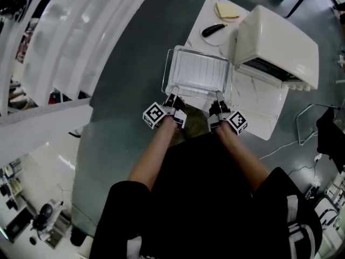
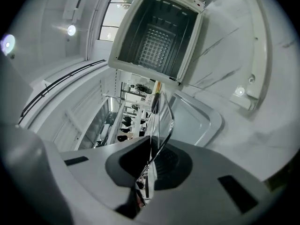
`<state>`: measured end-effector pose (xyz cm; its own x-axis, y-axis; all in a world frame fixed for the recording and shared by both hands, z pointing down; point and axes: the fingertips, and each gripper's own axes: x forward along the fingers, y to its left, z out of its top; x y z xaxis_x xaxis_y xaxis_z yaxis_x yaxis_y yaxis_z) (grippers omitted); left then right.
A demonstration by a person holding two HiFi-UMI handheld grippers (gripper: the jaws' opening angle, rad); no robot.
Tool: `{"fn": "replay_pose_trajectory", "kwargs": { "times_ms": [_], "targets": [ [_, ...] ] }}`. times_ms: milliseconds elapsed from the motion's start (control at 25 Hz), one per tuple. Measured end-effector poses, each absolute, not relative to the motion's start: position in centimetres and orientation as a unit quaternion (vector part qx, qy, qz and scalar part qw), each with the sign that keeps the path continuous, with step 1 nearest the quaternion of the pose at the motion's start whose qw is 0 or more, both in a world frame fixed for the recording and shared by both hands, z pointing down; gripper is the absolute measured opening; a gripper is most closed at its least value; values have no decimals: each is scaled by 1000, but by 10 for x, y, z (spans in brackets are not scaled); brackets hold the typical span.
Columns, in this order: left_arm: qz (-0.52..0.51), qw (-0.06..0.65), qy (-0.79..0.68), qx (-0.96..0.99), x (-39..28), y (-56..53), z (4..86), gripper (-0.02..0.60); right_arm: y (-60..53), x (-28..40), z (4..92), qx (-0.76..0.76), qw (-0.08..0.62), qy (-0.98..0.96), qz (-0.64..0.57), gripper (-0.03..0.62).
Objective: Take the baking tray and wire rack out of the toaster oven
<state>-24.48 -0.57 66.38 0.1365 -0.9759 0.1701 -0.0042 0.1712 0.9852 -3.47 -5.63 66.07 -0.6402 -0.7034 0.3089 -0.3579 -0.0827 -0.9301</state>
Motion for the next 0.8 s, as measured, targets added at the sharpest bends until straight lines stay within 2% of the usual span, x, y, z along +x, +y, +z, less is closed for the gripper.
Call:
{"fn": "replay_pose_trajectory", "kwargs": {
  "times_ms": [400, 800],
  "targets": [
    [-308, 603, -529, 512, -243, -35, 709, 20, -77, -30, 709, -408, 83, 628, -657, 26],
    [-188, 628, -547, 520, -236, -38, 727, 41, -82, -36, 727, -381, 60, 615, -688, 35]
  ]
}}
